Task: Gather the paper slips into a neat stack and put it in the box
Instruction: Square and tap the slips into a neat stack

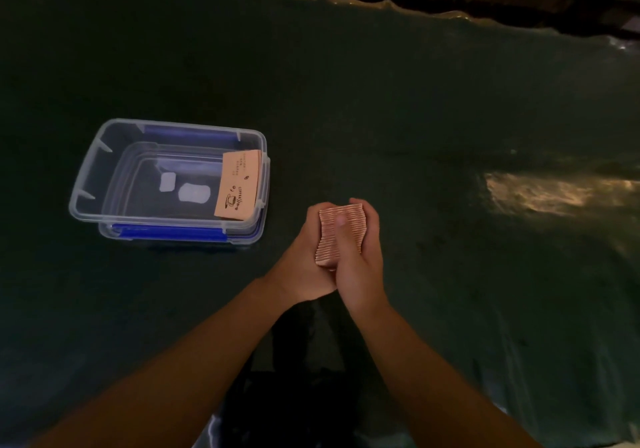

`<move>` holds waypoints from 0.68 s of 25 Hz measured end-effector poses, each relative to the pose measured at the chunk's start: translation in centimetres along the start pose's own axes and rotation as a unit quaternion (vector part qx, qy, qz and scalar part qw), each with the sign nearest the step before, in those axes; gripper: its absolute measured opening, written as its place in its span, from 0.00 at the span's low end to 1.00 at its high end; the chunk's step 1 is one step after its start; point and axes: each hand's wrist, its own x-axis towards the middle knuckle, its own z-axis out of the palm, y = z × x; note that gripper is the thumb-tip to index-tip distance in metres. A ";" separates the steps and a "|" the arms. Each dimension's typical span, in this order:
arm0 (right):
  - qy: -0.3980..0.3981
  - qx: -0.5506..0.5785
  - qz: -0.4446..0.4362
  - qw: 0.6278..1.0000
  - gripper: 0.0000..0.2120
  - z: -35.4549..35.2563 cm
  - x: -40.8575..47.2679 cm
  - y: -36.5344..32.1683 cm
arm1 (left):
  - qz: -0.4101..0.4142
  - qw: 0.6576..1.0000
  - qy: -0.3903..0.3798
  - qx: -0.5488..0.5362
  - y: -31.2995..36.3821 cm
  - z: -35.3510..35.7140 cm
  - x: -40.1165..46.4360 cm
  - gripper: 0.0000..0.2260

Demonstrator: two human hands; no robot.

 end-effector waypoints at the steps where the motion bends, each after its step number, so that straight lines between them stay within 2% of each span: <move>1: 0.014 -0.019 -0.011 1.000 0.26 0.2 0.0 0.0 | 0.008 1.000 -0.016 0.006 -0.2 -0.4 0.1 0.35; 5: 0.034 -0.029 -0.028 0.999 0.18 0.6 -0.2 0.4 | 0.009 0.999 -0.035 0.016 -1.0 -1.2 0.1 0.38; 7: 0.038 -0.021 -0.024 0.999 0.16 0.6 -0.2 0.4 | 0.012 0.999 -0.033 0.019 -0.9 -1.1 0.2 0.37; 10: 0.011 -0.031 0.004 0.999 0.15 0.9 -0.2 0.3 | -0.027 0.999 -0.032 0.004 -0.4 -1.4 0.1 0.38; 12: -0.051 -0.023 0.016 0.998 0.24 0.1 0.0 0.0 | -0.059 0.998 -0.018 -0.033 -0.1 -2.0 0.0 0.38; 14: -0.149 -0.036 0.010 0.988 0.39 -2.1 1.0 -0.2 | -0.091 0.993 -0.006 -0.082 0.2 -3.3 0.1 0.39; 17: -0.266 -0.170 -0.007 0.949 0.54 -5.5 2.0 -0.8 | -0.151 0.973 -0.020 -0.173 0.6 -4.2 0.1 0.45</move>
